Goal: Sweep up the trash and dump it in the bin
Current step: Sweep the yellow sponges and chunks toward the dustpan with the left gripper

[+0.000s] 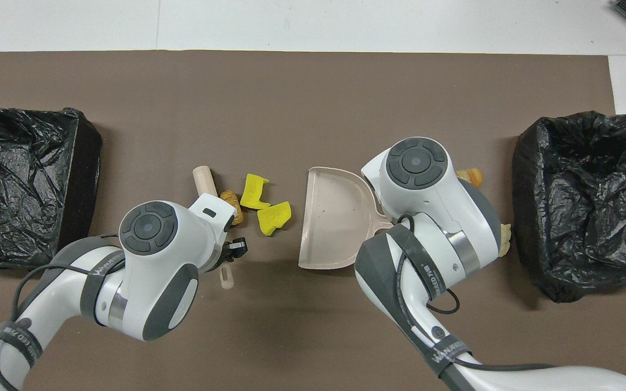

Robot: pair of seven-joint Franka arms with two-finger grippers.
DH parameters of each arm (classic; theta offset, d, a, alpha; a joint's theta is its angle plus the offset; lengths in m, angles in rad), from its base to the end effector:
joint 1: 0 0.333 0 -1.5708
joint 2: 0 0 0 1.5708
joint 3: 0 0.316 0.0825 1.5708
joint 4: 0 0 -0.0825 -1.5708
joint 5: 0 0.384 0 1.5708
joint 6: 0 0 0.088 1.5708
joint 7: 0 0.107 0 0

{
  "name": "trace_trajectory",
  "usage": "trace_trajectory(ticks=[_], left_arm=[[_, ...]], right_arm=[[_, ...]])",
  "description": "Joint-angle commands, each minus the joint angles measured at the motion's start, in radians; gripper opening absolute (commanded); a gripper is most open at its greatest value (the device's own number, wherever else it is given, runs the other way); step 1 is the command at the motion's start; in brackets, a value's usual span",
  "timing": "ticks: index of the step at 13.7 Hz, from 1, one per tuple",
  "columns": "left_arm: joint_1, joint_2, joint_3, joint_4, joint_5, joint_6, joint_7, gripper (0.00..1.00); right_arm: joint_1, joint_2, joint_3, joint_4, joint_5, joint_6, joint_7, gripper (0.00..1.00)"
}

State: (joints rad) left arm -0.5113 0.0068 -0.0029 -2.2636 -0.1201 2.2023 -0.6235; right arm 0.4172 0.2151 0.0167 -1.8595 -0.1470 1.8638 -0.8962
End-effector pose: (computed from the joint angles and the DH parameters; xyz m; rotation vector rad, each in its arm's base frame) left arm 0.4440 -0.2555 0.3517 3.0811 0.2836 -0.1676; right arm 0.5386 0.2367 0.3886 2.3375 1.9440 -0.3590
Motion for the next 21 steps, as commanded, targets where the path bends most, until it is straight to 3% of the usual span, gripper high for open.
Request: trace_trajectory(ticks=[1, 9, 13, 21], left_arm=[[-0.073, 0.005, 0.004, 0.007, -0.021, 0.042, 0.08, 0.0], [-0.253, -0.007, -0.005, 0.015, -0.092, 0.082, 0.128, 0.0], [-0.254, 0.007, -0.058, 0.087, -0.124, 0.064, 0.094, 0.0], [-0.201, -0.014, -0.046, 0.098, -0.078, -0.038, 0.062, 0.0]], right_arm=[[-0.008, -0.031, 0.005, -0.033, -0.006, 0.006, -0.018, 0.0], [-0.017, -0.031, 0.005, -0.033, -0.006, 0.009, -0.026, 0.0], [-0.015, -0.031, 0.005, -0.033, -0.006, 0.011, -0.027, 0.0], [-0.024, -0.031, 0.005, -0.035, 0.001, 0.008, -0.084, 0.0]])
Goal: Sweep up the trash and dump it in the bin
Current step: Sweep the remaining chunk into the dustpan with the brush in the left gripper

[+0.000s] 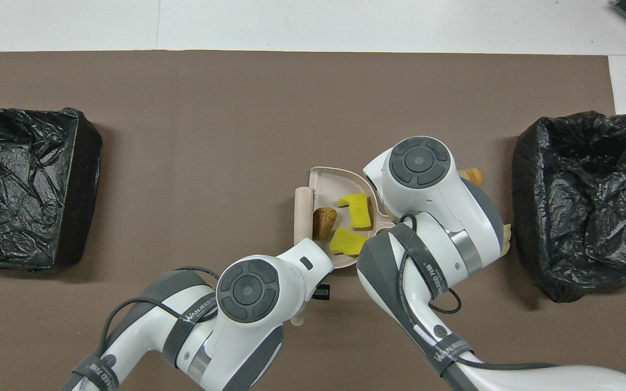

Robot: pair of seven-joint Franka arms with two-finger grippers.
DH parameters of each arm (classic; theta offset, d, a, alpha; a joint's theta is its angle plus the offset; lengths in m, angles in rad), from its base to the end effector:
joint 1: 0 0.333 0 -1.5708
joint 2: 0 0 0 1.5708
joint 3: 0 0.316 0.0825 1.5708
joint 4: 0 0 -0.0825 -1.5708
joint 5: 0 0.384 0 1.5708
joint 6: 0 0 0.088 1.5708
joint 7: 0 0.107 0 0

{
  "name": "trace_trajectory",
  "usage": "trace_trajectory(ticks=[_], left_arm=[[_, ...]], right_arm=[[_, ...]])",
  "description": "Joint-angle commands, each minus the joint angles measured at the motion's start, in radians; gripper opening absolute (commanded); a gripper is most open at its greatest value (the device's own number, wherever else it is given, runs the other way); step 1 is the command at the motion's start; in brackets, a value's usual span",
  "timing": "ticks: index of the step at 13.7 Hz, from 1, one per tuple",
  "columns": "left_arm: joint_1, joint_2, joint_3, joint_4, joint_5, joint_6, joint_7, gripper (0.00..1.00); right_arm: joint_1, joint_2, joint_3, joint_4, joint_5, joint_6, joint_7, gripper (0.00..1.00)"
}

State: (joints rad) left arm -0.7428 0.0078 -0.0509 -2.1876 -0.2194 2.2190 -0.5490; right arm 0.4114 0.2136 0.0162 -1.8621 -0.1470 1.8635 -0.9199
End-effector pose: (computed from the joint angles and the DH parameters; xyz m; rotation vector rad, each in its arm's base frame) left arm 0.3706 -0.3868 0.3865 2.9807 -0.1700 -0.1370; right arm 0.5394 0.2330 0.3884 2.3229 1.9665 -0.3633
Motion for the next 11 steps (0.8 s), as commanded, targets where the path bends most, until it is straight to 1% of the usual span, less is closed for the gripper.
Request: trace_trajectory(ticks=[1, 3, 4, 5, 6, 7, 8, 9, 11], left_arm=[[0.036, -0.02, 0.002, 0.025, 0.046, -0.065, -0.017, 0.0], [0.046, -0.037, 0.0, 0.0, 0.06, -0.065, -0.029, 0.0], [0.046, -0.041, 0.002, -0.009, 0.063, -0.067, -0.029, 0.0], [0.046, -0.046, 0.003, -0.017, 0.092, -0.078, -0.044, 0.0], [0.046, -0.058, 0.002, -0.024, 0.148, -0.094, -0.089, 0.0], [0.045, -0.066, 0.0, -0.037, 0.173, -0.094, -0.132, 0.0], [0.045, -0.071, 0.0, -0.043, 0.173, -0.094, -0.135, 0.0], [0.054, -0.069, 0.003, -0.043, 0.178, -0.094, -0.135, 0.0], [0.104, -0.066, 0.0, -0.044, 0.179, -0.091, -0.123, 0.0]], right_arm=[[-0.02, -0.03, 0.005, -0.032, 0.006, 0.017, -0.065, 0.0], [-0.025, -0.026, 0.005, -0.031, 0.032, 0.025, -0.085, 0.0], [-0.035, -0.023, 0.005, -0.032, 0.056, 0.049, -0.127, 0.0], [-0.057, -0.022, 0.005, -0.032, 0.073, 0.063, -0.166, 0.0], [-0.072, -0.022, 0.005, -0.032, 0.098, 0.069, -0.198, 0.0], [-0.092, -0.026, 0.005, -0.032, 0.136, 0.086, -0.242, 0.0], [-0.107, -0.028, 0.005, -0.032, 0.176, 0.088, -0.279, 0.0], [-0.108, -0.029, 0.005, -0.034, 0.184, 0.089, -0.287, 0.0], [-0.097, -0.039, 0.005, -0.052, 0.17, 0.094, -0.289, 0.0]])
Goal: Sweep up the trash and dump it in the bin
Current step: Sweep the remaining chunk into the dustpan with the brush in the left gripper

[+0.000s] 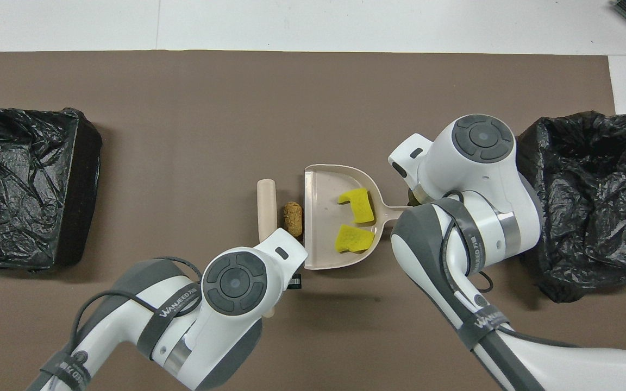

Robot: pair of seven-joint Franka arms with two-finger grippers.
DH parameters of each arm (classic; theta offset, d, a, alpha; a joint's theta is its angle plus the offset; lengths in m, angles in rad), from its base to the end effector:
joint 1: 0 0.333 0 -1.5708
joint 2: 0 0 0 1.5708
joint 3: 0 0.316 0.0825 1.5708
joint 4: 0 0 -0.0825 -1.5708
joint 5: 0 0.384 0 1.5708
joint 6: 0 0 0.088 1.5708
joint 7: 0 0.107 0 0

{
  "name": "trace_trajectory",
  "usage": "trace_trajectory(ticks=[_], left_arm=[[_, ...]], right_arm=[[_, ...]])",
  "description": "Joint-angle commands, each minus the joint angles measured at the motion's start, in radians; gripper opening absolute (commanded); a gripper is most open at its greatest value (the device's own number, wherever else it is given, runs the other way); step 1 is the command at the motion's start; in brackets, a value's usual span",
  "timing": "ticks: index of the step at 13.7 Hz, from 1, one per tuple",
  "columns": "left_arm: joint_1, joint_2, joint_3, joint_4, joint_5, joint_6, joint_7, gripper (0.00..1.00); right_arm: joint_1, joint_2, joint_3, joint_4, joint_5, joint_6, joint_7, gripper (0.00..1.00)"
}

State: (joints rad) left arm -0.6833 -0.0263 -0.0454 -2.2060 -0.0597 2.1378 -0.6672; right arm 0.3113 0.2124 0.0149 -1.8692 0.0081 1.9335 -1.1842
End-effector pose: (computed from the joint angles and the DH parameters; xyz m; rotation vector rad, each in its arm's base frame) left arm 0.3861 -0.3481 0.3886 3.1295 -0.0443 -0.0990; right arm 0.5625 0.1905 0.3900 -2.2347 -2.0962 0.2000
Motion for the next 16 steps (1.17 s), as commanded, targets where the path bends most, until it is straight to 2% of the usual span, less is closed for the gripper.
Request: trace_trajectory(ticks=[1, 3, 5, 7, 10, 14, 16], left_arm=[[0.054, -0.035, -0.005, -0.043, 0.02, 0.002, 0.009, 0.0], [0.091, -0.023, -0.005, -0.058, 0.011, 0.008, 0.098, 0.0], [0.09, 0.0, -0.007, -0.07, -0.02, 0.074, 0.126, 0.0], [0.076, 0.041, -0.013, -0.07, -0.081, 0.143, 0.135, 0.0], [0.018, 0.042, -0.014, -0.067, -0.173, 0.155, 0.176, 0.0], [-0.073, 0.036, -0.017, -0.058, -0.221, 0.163, 0.178, 0.0], [-0.078, 0.036, -0.039, -0.055, -0.233, 0.178, 0.173, 0.0]], right_arm=[[0.008, -0.047, 0.005, -0.06, 0.004, 0.024, -0.022, 0.0], [0.011, -0.062, 0.005, -0.088, -0.069, 0.025, -0.006, 0.0], [0.038, -0.07, 0.005, -0.093, -0.129, 0.024, 0.0, 0.0], [0.04, -0.073, 0.005, -0.096, -0.142, 0.024, 0.014, 0.0], [0.06, -0.076, 0.005, -0.096, -0.145, 0.018, 0.049, 0.0], [0.06, -0.08, 0.005, -0.099, -0.145, 0.012, 0.061, 0.0], [0.057, -0.087, 0.007, -0.116, -0.145, 0.018, 0.074, 0.0]])
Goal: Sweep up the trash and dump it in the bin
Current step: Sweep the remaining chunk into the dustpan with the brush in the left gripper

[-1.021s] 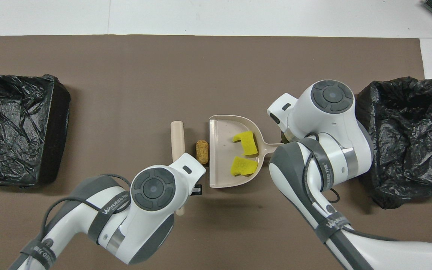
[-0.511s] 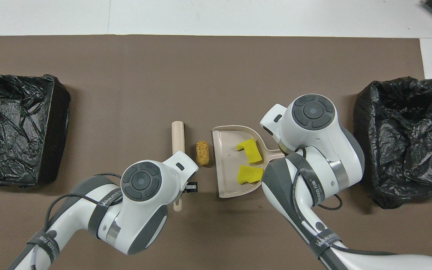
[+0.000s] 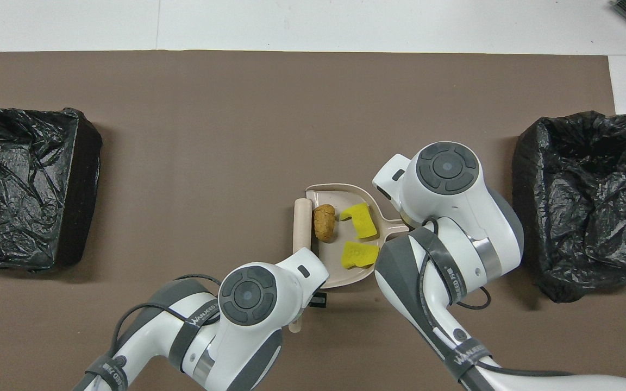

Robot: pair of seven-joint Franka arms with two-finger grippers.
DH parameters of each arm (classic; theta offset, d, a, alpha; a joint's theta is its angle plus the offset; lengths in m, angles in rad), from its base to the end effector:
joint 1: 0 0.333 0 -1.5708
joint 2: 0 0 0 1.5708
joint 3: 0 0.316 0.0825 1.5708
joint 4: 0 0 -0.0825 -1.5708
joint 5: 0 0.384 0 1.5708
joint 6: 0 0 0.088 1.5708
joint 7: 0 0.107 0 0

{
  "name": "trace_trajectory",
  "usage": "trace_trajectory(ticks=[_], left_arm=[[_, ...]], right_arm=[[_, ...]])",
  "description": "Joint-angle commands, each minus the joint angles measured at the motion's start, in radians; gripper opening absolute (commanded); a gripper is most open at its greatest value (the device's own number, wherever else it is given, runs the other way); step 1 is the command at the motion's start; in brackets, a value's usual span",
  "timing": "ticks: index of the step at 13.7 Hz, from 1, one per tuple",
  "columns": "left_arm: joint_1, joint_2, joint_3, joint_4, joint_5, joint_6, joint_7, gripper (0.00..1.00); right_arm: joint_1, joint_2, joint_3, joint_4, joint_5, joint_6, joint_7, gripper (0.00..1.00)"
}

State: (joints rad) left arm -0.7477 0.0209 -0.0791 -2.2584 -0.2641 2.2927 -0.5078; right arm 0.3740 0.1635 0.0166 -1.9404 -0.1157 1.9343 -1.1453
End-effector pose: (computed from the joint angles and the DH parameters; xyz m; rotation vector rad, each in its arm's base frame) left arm 0.3508 -0.3896 0.3548 2.9631 -0.2155 -0.1697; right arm 0.5342 0.2111 0.3873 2.1713 2.2052 -0.3025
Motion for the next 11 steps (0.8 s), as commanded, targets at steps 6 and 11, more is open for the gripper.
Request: trace_trajectory(ticks=[6, 11], left_arm=[[-0.012, 0.001, -0.059, 0.057, -0.087, 0.019, -0.047, 0.0], [0.06, -0.085, -0.048, 0.08, -0.015, -0.187, -0.13, 0.0]], right_arm=[[-0.055, -0.082, 0.005, -0.163, 0.002, 0.126, -0.025, 0.0], [-0.081, -0.084, 0.003, -0.172, 0.1, 0.162, -0.086, 0.0]])
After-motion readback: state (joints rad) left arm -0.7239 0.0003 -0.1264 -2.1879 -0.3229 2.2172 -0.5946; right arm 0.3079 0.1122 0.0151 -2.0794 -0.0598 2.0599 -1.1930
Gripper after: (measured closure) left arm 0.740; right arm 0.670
